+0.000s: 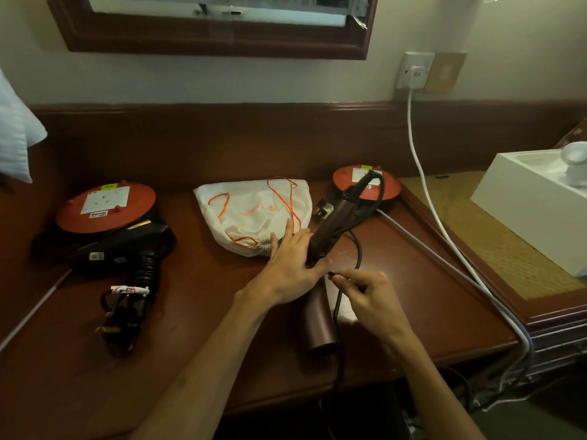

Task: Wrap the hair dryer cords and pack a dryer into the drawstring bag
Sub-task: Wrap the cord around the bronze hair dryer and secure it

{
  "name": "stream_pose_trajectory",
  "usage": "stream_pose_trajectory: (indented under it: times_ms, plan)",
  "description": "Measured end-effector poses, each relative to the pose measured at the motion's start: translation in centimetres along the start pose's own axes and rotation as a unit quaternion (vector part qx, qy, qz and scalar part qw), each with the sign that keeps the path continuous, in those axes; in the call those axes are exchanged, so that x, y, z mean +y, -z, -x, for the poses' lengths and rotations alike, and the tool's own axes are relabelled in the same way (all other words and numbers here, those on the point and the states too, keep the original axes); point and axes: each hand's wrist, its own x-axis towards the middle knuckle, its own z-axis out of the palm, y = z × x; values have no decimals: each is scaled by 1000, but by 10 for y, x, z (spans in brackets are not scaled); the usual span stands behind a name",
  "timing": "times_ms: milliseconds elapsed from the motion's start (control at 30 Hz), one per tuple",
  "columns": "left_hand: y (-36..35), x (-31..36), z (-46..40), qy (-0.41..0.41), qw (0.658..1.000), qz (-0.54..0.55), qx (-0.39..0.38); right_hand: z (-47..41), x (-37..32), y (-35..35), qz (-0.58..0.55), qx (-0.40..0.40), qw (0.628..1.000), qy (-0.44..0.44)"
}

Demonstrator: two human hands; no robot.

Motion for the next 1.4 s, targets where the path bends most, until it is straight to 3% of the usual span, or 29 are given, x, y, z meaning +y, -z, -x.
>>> stream_pose_trajectory:
  times_ms: [167, 300, 400, 467, 533, 633, 733, 900, 1000, 1067, 1200, 1333, 1400]
  plan:
    - [0, 7, 1, -16, 999, 28, 1, -10, -10, 3, -6, -18, 999, -26]
    - [0, 2, 2, 1, 996, 85, 5, 0, -8, 18, -86, -103, 986, -102]
    - [4, -9, 4, 21, 985, 170, -4, 17, 4, 43, -174, -173, 950, -191]
    - [5, -13, 6, 21, 981, 190, -25, 24, 6, 65, -162, -239, 933, -214]
    - [6, -8, 8, 14, 984, 170, -46, 22, 9, 80, -76, -260, 941, -205]
    - [5, -5, 7, -3, 990, 117, -83, -8, 25, 89, 111, -188, 964, -154]
    - [6, -2, 8, -37, 994, 38, -94, -47, 49, 88, 216, -170, 953, -124]
    - [5, -1, 12, -72, 996, 15, -56, -77, 49, 83, 188, -239, 948, -96]
    - [1, 0, 12, -102, 986, -110, -68, -100, 41, 95, 176, -276, 944, -51]
    - [0, 7, 12, -108, 972, -186, -90, -112, 28, 106, 165, -307, 932, -95]
    - [-4, 25, 7, -90, 972, -195, -91, -116, -21, 123, 103, -344, 925, -121]
    - [-8, 32, -4, -71, 972, -201, -99, -91, -73, 102, 226, -391, 892, 8]
    - [-7, 31, -7, -78, 973, -197, -95, -69, -83, 88, 260, -397, 880, 29]
